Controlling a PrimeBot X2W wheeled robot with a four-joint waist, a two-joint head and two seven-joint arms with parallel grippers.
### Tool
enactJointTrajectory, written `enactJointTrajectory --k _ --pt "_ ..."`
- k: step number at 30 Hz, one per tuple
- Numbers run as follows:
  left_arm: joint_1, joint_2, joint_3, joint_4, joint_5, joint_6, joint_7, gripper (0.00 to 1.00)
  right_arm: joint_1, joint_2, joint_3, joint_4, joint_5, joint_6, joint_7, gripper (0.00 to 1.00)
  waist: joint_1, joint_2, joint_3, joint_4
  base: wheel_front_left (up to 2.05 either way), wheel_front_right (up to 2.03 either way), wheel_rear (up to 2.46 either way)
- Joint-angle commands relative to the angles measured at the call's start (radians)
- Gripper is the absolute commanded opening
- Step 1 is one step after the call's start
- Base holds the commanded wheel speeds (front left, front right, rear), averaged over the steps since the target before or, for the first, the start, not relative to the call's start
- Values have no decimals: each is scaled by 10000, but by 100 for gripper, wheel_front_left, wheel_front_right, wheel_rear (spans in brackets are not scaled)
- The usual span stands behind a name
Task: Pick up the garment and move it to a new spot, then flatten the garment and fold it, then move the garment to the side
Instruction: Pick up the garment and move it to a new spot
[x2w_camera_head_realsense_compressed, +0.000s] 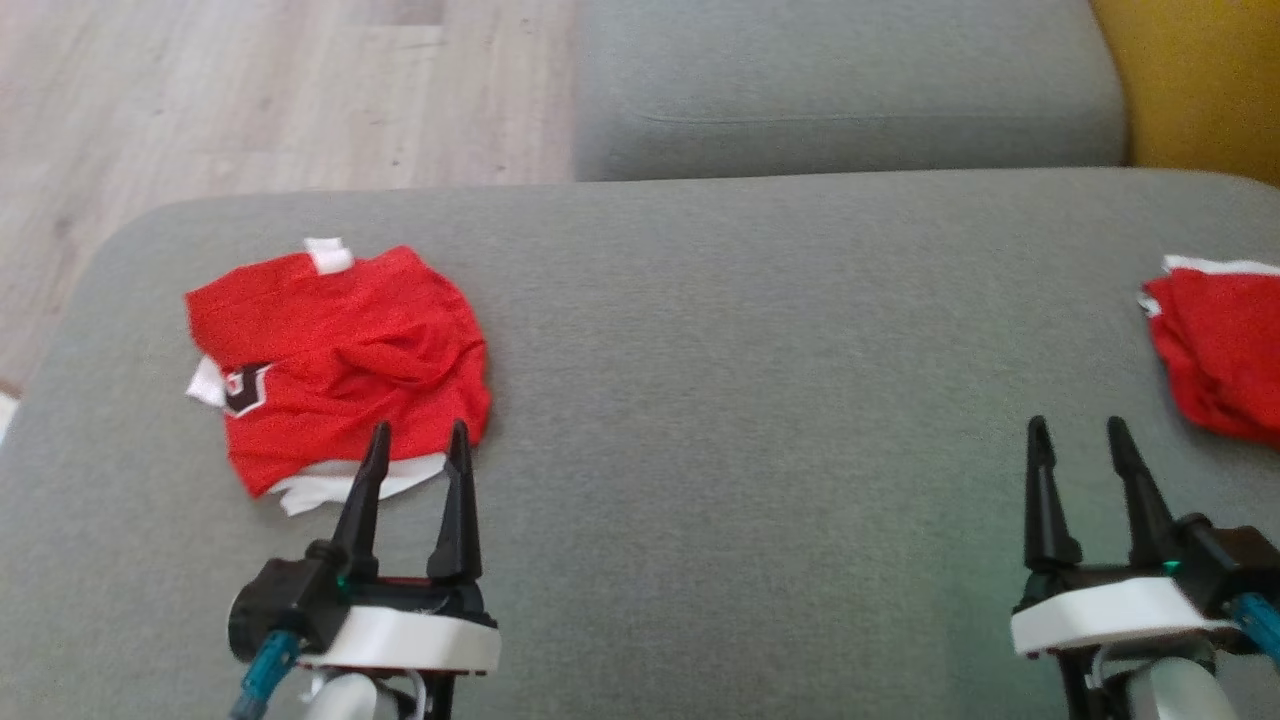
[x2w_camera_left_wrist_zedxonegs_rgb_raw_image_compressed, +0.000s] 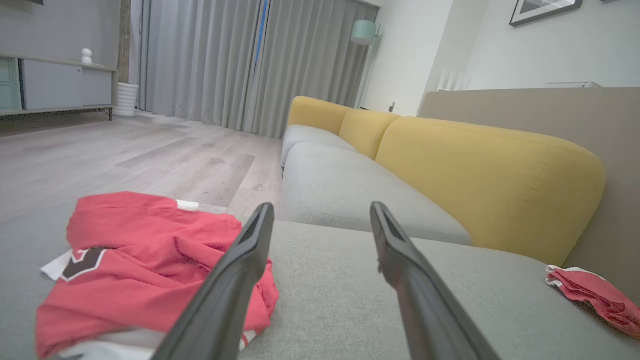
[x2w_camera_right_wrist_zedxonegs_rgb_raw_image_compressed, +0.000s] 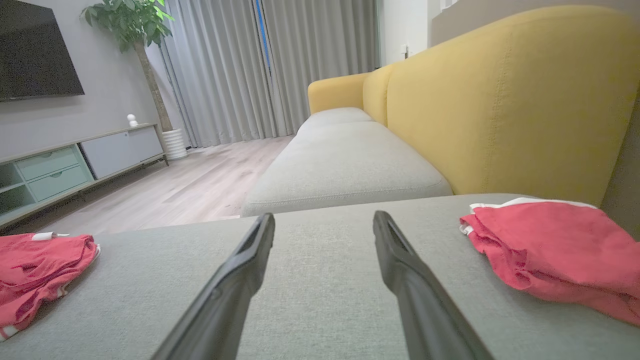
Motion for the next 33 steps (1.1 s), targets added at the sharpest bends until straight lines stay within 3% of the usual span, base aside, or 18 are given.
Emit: enactJointTrajectory --k 1,18,26,33 --pt "-332 16 463 -291 55 26 -51 100 -304 -46 335 -362 54 -7 -108 100 0 -1 -64 286 0 0 0" --pt "-22 16 989 -207 293 -97 -51 100 -66 -45 1649 -291 656 -7 -108 100 0 -1 -392 2215 0 0 0" --pt "65 16 1242 -186 365 -199 -51 100 -96 -45 1921 -243 760 -7 -108 100 0 -1 -420 2439 0 0 0" --pt "-58 16 1503 -262 370 -192 -51 100 -159 -45 1938 -271 758 -7 -108 100 0 -1 -205 2151 0 0 0"
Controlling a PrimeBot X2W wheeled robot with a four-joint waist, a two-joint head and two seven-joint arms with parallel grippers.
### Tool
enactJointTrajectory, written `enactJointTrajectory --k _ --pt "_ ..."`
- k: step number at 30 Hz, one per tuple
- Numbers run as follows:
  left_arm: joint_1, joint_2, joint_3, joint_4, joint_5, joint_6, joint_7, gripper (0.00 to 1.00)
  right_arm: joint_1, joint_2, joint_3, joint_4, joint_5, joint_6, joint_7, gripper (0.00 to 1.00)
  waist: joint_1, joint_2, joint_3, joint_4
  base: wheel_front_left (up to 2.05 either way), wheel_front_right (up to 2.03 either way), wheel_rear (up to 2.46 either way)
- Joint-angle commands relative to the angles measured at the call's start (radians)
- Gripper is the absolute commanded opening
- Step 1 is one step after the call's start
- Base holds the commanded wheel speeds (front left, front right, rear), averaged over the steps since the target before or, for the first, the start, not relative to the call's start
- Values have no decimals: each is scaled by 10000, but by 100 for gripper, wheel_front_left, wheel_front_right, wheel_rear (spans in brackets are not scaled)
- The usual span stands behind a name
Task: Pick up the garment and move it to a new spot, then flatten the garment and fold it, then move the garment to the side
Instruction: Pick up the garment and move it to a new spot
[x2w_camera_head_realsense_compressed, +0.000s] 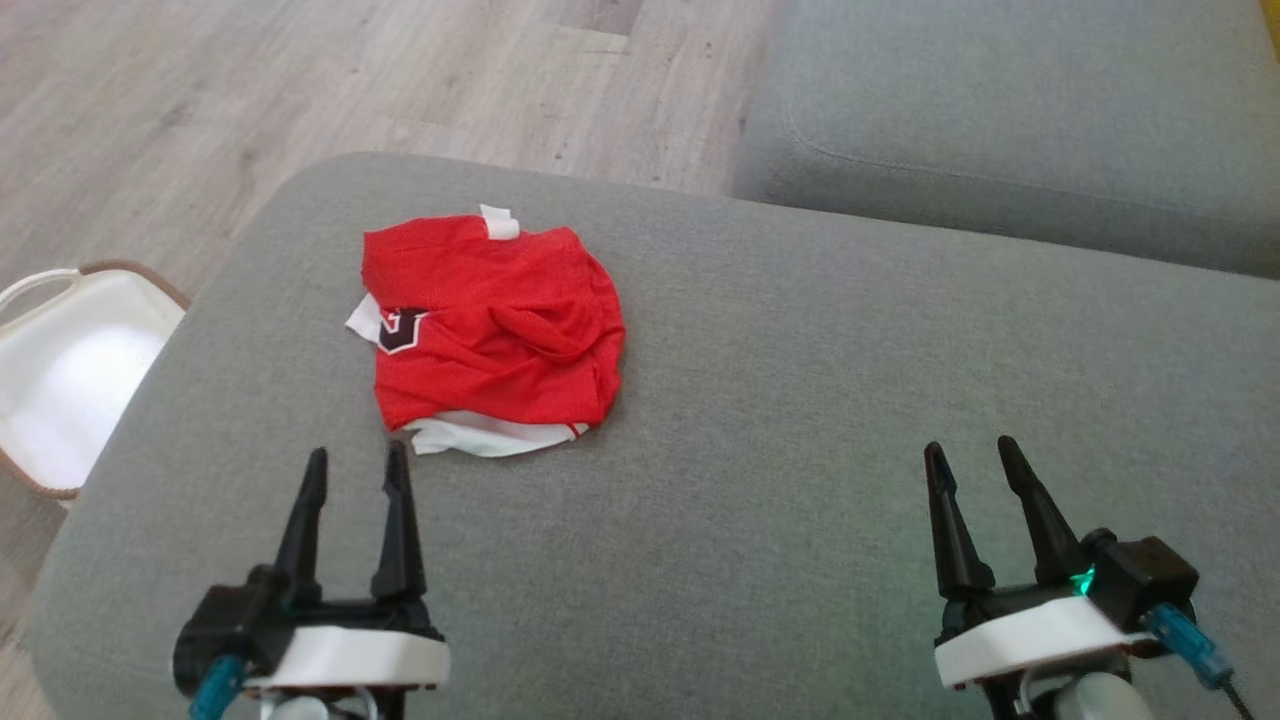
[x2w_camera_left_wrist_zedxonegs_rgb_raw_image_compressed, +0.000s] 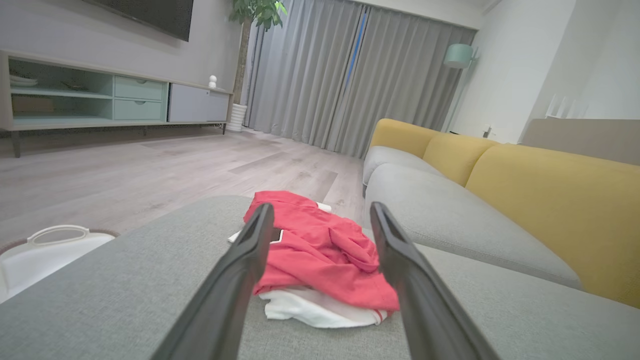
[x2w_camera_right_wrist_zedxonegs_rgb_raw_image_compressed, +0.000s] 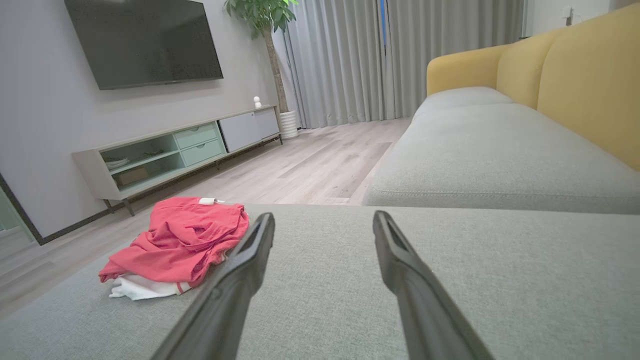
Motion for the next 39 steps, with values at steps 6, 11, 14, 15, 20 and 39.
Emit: enactJointTrajectory --k 6,11,14,15,20,39 --pt "-1083 33 1176 -325 780 -19 -51 100 -624 -49 111 -505 -128 -7 -109 100 0 0 758 -558 0 0 0" --pt "-2503 598 1754 526 1175 -248 -51 100 -1086 -49 -154 -953 -429 -7 -109 100 0 0 1747 -1025 0 0 0" --pt "-3650 1095 1746 1576 1209 -431 -36 100 -1348 -49 -314 -1374 -456 -7 -109 100 0 0 2318 -1276 0 0 0" --pt "-4059 1296 1659 1974 1251 -491 84 100 -1423 -49 -351 -1508 -499 -7 -109 100 0 0 2462 -1349 0 0 0" --pt "-6050 2109 937 3833 1192 -725 1126 100 -1751 -49 -409 -2008 -754 -7 -109 100 0 0 3138 -1692 0 0 0" --pt "-8105 3266 -4069 6369 -2904 -775 3689 0 -2160 -49 -369 -2128 -522 -7 -109 100 0 0 3818 -2631 0 0 0"
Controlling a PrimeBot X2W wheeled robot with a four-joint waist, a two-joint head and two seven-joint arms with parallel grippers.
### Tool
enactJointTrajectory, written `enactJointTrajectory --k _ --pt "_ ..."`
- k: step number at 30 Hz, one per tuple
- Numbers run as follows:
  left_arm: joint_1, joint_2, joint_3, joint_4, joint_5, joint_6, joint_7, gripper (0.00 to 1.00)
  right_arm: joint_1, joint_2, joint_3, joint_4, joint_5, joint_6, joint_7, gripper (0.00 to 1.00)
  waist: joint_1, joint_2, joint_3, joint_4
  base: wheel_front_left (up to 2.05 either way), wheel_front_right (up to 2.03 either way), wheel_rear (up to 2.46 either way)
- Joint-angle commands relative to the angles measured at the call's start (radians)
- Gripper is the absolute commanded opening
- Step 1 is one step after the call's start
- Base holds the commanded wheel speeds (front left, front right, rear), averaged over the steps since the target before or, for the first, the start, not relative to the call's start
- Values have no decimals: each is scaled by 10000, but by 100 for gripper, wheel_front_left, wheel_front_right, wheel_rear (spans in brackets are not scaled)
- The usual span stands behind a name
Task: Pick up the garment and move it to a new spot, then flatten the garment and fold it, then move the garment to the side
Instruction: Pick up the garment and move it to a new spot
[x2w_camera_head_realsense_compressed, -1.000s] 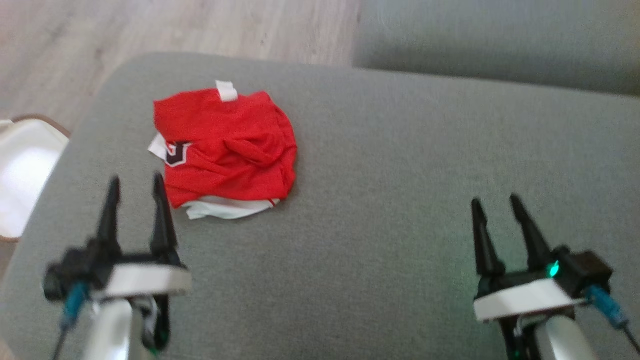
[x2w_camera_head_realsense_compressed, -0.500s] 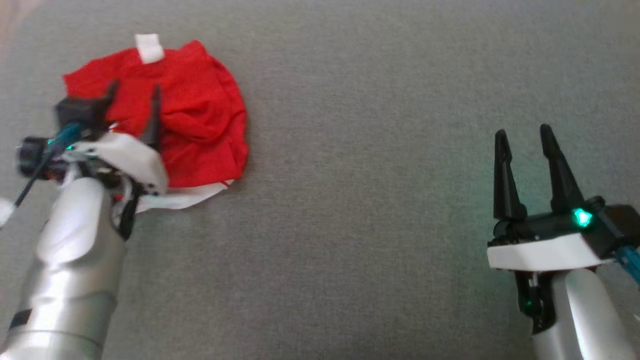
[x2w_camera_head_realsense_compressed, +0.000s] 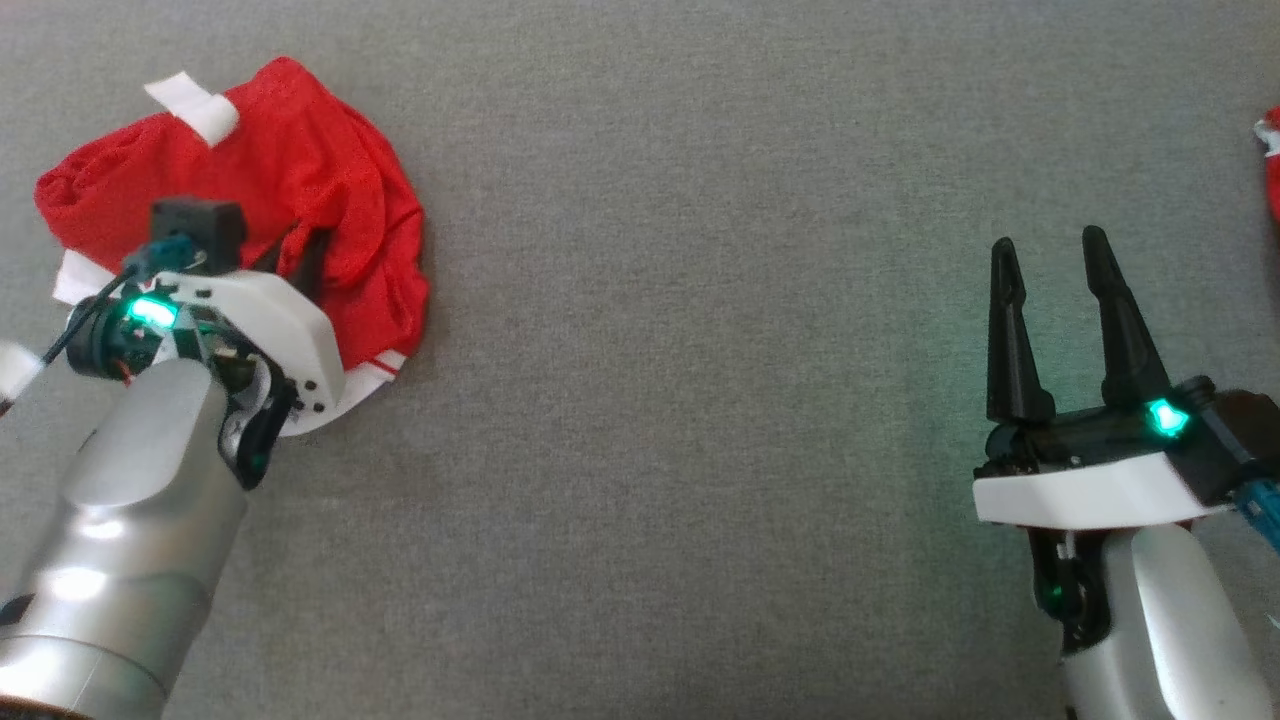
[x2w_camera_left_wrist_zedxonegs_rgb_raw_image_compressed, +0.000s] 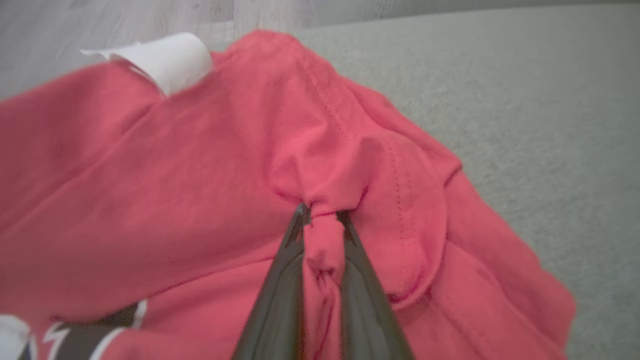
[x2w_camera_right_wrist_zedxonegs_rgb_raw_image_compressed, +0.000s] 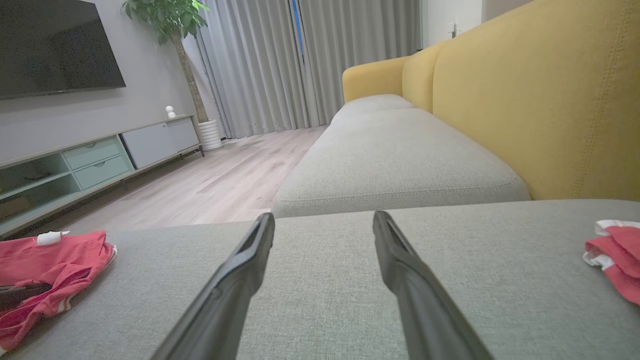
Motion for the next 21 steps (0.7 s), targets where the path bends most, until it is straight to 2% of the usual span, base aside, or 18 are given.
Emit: enactJointTrajectory --k 1,7,12,16,21 --pt "-305 576 91 -389 -370 17 -631 0 -186 -35 230 -299 108 -7 -105 100 -1 0 -127 -53 0 0 0" --pt "-516 790 -418 -1144 -983 16 -2548 0 -72 -35 241 -98 199 -7 -105 100 -1 0 -649 -70 0 0 0" --pt "-582 834 -689 -1785 -1212 16 -3260 0 12 -35 268 22 303 -7 -105 100 -1 0 -1047 -81 0 0 0" --pt "-610 727 -925 -2674 -1268 16 -3518 0 49 -35 359 78 503 -7 -105 100 -1 0 -1385 -315 0 0 0" --pt "-575 349 -1386 -3463 -1224 33 -3117 0 14 -35 438 108 722 -7 -105 100 -1 0 -1410 -840 0 0 0"
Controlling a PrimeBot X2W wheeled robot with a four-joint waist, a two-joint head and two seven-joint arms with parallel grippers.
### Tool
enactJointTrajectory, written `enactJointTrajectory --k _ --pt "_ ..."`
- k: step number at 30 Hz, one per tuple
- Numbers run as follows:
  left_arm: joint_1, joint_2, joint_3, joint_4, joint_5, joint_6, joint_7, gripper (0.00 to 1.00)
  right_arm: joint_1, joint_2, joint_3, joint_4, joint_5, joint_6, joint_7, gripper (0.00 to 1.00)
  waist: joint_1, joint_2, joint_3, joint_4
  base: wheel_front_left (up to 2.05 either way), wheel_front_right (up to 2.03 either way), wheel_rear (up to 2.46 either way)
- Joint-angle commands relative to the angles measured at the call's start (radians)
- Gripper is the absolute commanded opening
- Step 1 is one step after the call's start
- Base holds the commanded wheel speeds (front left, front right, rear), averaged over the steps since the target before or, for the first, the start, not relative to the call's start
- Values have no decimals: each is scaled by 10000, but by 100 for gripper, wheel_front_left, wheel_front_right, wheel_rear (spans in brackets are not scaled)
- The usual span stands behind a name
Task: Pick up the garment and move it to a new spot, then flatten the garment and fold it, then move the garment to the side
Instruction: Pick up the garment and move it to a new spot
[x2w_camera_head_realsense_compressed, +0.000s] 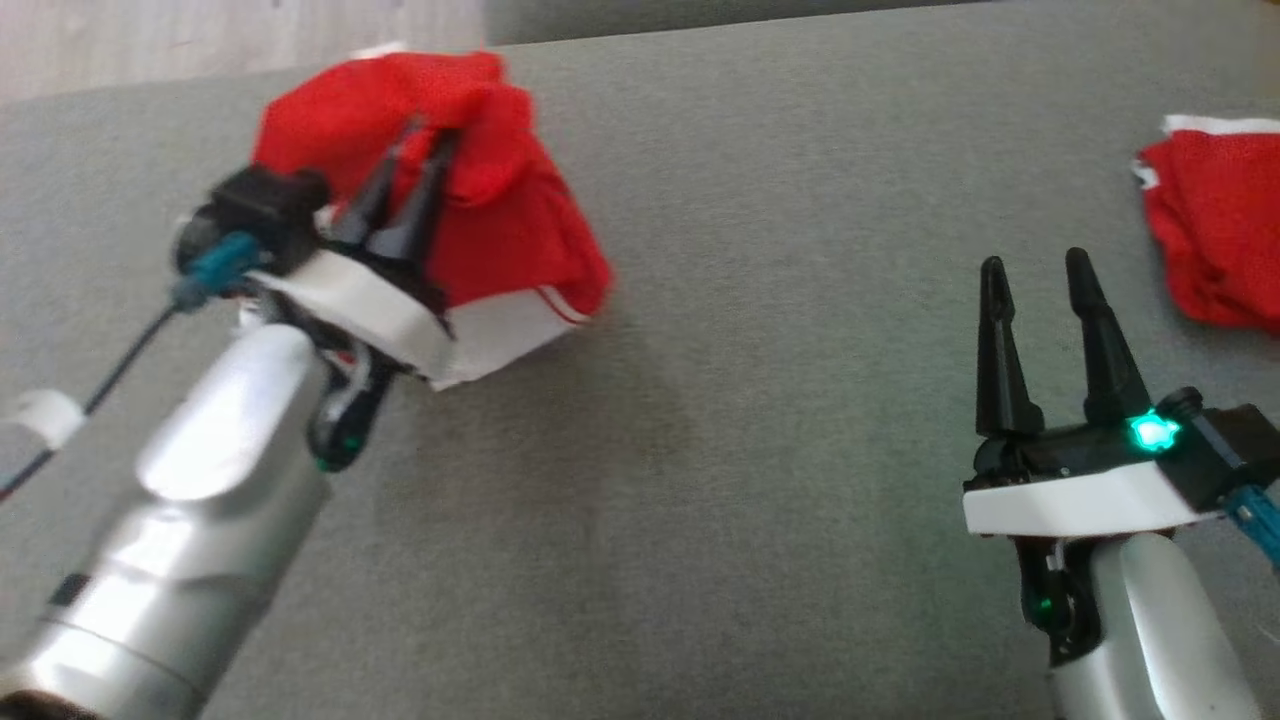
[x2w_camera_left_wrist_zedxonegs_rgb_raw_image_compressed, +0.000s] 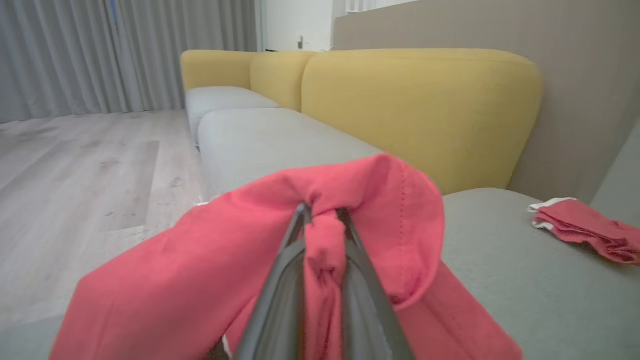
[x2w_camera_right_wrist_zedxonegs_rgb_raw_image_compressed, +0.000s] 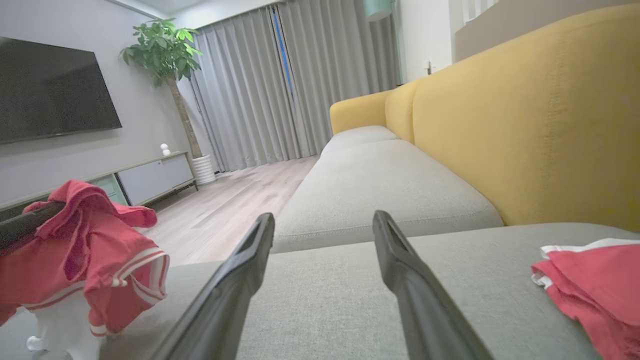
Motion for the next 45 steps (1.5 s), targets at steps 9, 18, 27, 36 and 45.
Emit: enactJointTrajectory --k 9,18,27,36,45 --pt "-798 -1176 -689 -445 378 203 353 88 -449 -35 607 -268 492 -7 -76 100 2 0 476 -1559 0 0 0" --pt "-844 -2051 -553 468 601 515 -755 100 -447 -35 475 -180 539 -7 -76 100 2 0 413 -1545 0 0 0" --pt "608 -1207 1103 -536 1125 1029 -948 100 -155 -35 173 -38 193 -7 -76 100 2 0 -163 -413 0 0 0" --pt "3237 -1060 2747 -1711 1829 1330 -950 100 257 -35 -130 114 21 -7 -76 100 2 0 -723 311 0 0 0" --pt "4941 -1767 3638 -2078 2802 1125 -951 100 510 -35 -83 311 -26 -7 -76 100 2 0 -896 399 0 0 0"
